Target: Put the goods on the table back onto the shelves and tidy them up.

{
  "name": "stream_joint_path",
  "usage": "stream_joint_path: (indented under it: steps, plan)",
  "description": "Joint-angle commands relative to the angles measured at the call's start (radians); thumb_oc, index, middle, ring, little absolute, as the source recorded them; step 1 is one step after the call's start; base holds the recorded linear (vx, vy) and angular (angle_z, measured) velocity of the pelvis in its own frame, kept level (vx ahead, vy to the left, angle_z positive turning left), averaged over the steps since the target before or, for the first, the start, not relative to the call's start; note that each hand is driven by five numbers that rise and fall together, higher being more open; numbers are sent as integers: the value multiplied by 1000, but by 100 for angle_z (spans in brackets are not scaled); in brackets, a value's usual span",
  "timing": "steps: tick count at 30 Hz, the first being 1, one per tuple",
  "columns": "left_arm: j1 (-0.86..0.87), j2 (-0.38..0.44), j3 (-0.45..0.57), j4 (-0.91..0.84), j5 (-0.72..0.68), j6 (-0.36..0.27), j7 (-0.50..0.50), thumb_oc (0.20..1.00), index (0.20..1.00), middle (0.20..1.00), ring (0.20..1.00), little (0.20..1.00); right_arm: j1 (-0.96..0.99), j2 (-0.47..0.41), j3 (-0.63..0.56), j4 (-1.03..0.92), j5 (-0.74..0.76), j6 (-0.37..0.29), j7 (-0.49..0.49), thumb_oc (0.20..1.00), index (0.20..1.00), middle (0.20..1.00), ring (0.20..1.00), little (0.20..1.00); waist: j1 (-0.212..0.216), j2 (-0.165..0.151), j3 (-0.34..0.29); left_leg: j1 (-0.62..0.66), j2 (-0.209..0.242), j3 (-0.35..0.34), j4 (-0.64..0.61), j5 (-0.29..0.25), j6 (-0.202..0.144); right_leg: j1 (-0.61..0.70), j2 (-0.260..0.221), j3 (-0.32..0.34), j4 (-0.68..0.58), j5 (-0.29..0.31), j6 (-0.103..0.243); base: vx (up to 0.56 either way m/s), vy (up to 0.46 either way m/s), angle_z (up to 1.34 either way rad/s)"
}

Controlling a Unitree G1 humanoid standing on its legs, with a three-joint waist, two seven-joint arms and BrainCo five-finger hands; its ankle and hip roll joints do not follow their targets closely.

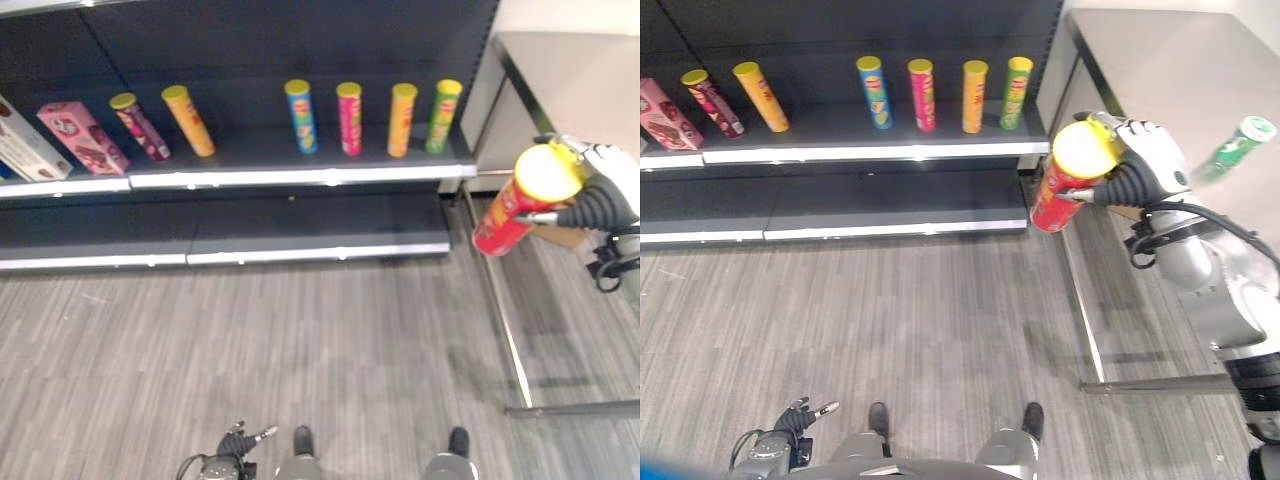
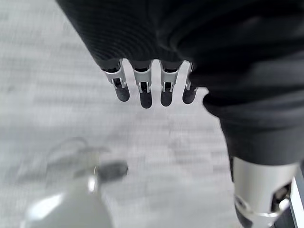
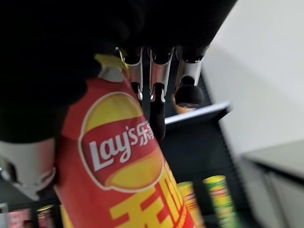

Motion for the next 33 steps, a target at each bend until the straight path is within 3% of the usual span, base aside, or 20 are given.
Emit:
stream_joint_path:
  steps: [1, 2, 4, 7, 9, 10, 15, 16, 17, 18, 19, 21, 22, 23, 24, 26, 27, 29, 30, 33]
  plan:
    - [-8, 16, -33, -11, 45, 7, 0, 1000, 1000, 1000, 1000, 1000, -125, -68, -43, -34, -6, -1, -30, 200, 200, 200, 200, 200, -9, 32, -13, 26, 84, 31, -124, 34, -34, 13, 147, 66, 157, -317, 96, 111, 134, 47]
    - [-13, 15, -39, -11, 43, 6, -4, 1000, 1000, 1000, 1000, 1000, -128, -75, -43, -37, -3, -2, -29, 200, 200, 200, 200, 200, -18, 34, -6, 34, 76, 29, -124, 28, -32, 3, 199, 81, 142, -367, 87, 101, 105, 61]
    - [-26, 8, -50, -6, 42, 6, -6, 1000, 1000, 1000, 1000, 1000, -157, -81, -28, -41, 8, -4, -29, 200, 200, 200, 200, 200, -29, 35, 5, 41, 57, 18, -124, 24, -28, -18, 284, 90, 94, -397, 68, 139, 121, 42]
    - [-37, -25, -50, 10, 17, 7, -13, 1000, 1000, 1000, 1000, 1000, -211, -94, 21, -43, 35, -10, -24, 200, 200, 200, 200, 200, -43, 19, 25, 70, -11, -24, -124, 1, -3, -84, 412, 138, -36, -371, 52, 168, 84, 40]
    - [-37, -27, -48, 10, 17, 7, -13, 1000, 1000, 1000, 1000, 1000, -219, -95, 29, -40, 35, -10, -25, 200, 200, 200, 200, 200, -46, 22, 28, 74, -10, -26, -124, -1, -3, -76, 414, 137, -44, -368, 52, 114, 25, 62]
    - [-40, -39, -49, 17, 18, 4, -15, 1000, 1000, 1000, 1000, 1000, -245, -92, 63, -37, 30, -12, -21, 200, 200, 200, 200, 200, -39, 14, 36, 89, -43, -54, -124, -15, 11, -109, 444, 155, -77, -334, 47, 156, 9, 27]
    - [-31, -54, -48, -8, 12, 1, -13, 1000, 1000, 1000, 1000, 1000, -312, -126, 134, -36, 27, -12, -3, 200, 200, 200, 200, 200, -38, 8, 42, 88, -91, -99, -40, -75, 33, -66, 433, 138, -88, -329, 30, 152, -44, 26]
    - [-23, -62, -50, -34, -14, -2, -17, 1000, 1000, 1000, 1000, 1000, -330, -138, 147, -45, 36, -13, 2, 200, 200, 200, 200, 200, -31, 5, 59, 52, -118, -101, 104, -125, 11, -41, 417, 128, -76, -345, 23, 86, -21, 16]
    - [-24, -62, -49, -34, -14, -1, -17, 1000, 1000, 1000, 1000, 1000, -334, -138, 150, -44, 36, -12, 2, 200, 200, 200, 200, 200, -36, 4, 56, 41, -120, -103, 115, -125, 12, -46, 414, 126, -76, -342, 23, 197, -28, 27]
    - [-23, -78, -52, -46, -39, -1, -15, 1000, 1000, 1000, 1000, 1000, -332, -135, 155, -46, 44, -9, 12, 200, 200, 200, 200, 200, -26, -6, 78, -19, -135, -102, 277, -114, -38, -12, 388, 118, -71, -356, 10, 96, -5, 36]
    - [-23, -78, -52, -46, -39, -1, -15, 1000, 1000, 1000, 1000, 1000, -332, -135, 155, -46, 44, -9, 12, 200, 200, 200, 200, 200, -26, -6, 78, -19, -135, -102, 277, -114, -38, -12, 388, 118, -71, -356, 10, 150, -6, 40]
    - [-20, -84, -47, -51, -63, 0, -12, 1000, 1000, 1000, 1000, 1000, -318, -135, 149, -48, 45, -1, 26, 200, 200, 200, 200, 200, -25, -2, 91, -77, -96, -94, 374, -83, -77, 20, 382, 103, -78, -372, 1, 182, 28, 29]
    - [-13, -81, -39, -46, -67, 2, -12, 1000, 1000, 1000, 1000, 1000, -309, -130, 151, -47, 46, -1, 33, 200, 200, 200, 200, 200, -22, 5, 84, -83, -45, -91, 327, -85, -61, 38, 382, 113, -92, -385, 6, 234, 47, 24]
    - [-13, -81, -39, -46, -67, 2, -12, 1000, 1000, 1000, 1000, 1000, -308, -130, 151, -47, 46, -1, 33, 200, 200, 200, 200, 200, -20, 5, 84, -80, -44, -88, 324, -85, -62, 40, 383, 115, -92, -386, 6, 464, 214, -7]
    - [-15, -76, -39, -43, -70, -4, 3, 1000, 1000, 1000, 1000, 1000, -310, -123, 160, -37, 48, -6, 30, 200, 200, 200, 200, 200, -9, -2, 77, -86, 74, -140, 173, -36, -47, 37, 346, 146, -86, -421, 23, 296, 160, -26]
    - [-15, -76, -39, -42, -70, -4, 3, 1000, 1000, 1000, 1000, 1000, -312, -123, 163, -35, 48, -7, 30, 200, 200, 200, 200, 200, -10, -2, 76, -79, 75, -140, 159, -31, -50, 35, 347, 146, -80, -426, 21, 245, 163, -32]
    - [-18, -68, -40, -43, -92, -9, 10, 1000, 1000, 1000, 1000, 1000, -317, -120, 171, -23, 59, -9, 21, 200, 200, 200, 200, 200, -7, 5, 73, -88, 189, -195, 22, 78, -61, 28, 338, 186, -59, -467, 33, 310, 296, -25]
    - [-19, -66, -41, -28, -87, -13, 20, 1000, 1000, 1000, 1000, 1000, -308, -114, 169, -11, 63, -11, 10, 200, 200, 200, 200, 200, -9, 16, 64, -114, 255, -220, -81, 180, -97, 39, 315, 222, -43, -495, 52, 514, 459, -21]
    - [-15, -62, -42, -13, -69, -11, 22, 1000, 1000, 1000, 1000, 1000, -289, -109, 157, -4, 66, -9, 7, 200, 200, 200, 200, 200, -16, 26, 50, -146, 281, -195, -112, 209, -123, 84, 283, 236, -56, -507, 72, 464, 373, -20]
    - [15, -59, -32, -14, -58, -12, 15, 1000, 1000, 1000, 1000, 1000, -271, -103, 147, -17, 47, -4, 9, 200, 200, 200, 200, 200, -3, 53, 17, -128, 270, -186, -117, 185, -139, 145, 262, 247, -81, -516, 96, 594, 433, -20]
